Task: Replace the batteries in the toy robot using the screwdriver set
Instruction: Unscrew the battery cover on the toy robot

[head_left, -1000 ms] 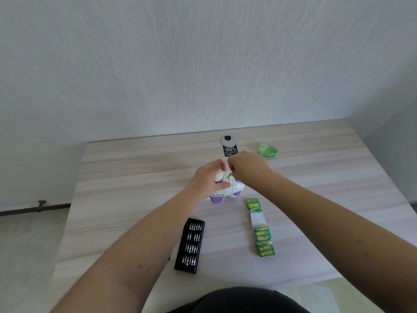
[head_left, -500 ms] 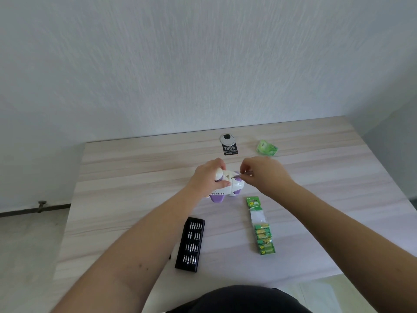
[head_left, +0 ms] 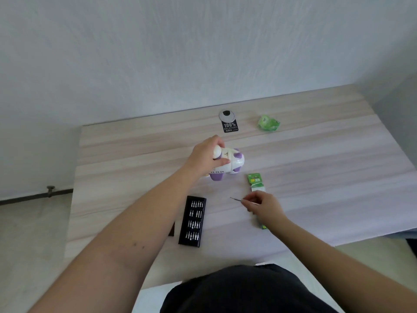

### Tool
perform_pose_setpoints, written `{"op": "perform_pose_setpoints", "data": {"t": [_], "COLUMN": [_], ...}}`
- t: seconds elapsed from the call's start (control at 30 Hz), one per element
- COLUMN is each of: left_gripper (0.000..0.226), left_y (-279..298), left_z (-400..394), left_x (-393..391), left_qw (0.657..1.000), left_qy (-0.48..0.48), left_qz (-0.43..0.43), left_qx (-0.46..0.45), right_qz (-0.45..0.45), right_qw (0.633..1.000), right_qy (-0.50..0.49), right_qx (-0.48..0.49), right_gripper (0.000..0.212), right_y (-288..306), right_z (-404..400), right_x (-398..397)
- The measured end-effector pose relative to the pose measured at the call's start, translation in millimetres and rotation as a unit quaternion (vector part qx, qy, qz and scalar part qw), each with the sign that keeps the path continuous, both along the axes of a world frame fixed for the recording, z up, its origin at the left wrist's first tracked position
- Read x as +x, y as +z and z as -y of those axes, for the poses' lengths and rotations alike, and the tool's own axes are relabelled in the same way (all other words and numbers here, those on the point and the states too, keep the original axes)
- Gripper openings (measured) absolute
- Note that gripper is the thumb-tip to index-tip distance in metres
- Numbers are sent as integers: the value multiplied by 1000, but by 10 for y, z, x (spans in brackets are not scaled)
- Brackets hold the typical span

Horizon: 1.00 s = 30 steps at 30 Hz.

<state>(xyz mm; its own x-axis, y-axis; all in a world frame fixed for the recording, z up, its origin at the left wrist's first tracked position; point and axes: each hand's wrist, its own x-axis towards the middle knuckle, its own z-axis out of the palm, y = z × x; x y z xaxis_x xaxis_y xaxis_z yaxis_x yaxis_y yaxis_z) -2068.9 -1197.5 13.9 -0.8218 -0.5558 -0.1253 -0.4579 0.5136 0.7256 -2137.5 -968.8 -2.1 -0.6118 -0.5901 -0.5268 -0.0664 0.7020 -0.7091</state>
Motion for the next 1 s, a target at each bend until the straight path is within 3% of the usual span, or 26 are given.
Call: {"op": "perform_pose_setpoints", "data": {"t": [0.2,0.5,0.73,1.0], "left_gripper": [43,42,41,41], "left_y": [2,-4,-3,6], "left_z": [-5,-5,16,26], "left_x": [3,2,-11,-13], "left_qw": [1000,1000,1000,1000], "left_qy": [-5,-1,-4,-7], "left_qz": [-7,-9,-2,-2], "left_qx": [-9,-10,-8,-4], "right_qz": [48,-26,-138,-191], "right_qw": [998,991,935,900], "right_qy": [18,101,302,368], "right_qx": [26,81,122,135], "right_gripper": [8,9,33,41], "right_y": [-387,-646,-641,-691], "right_z": [93,156,210,241], "right_x": [153,279,334,406]}}
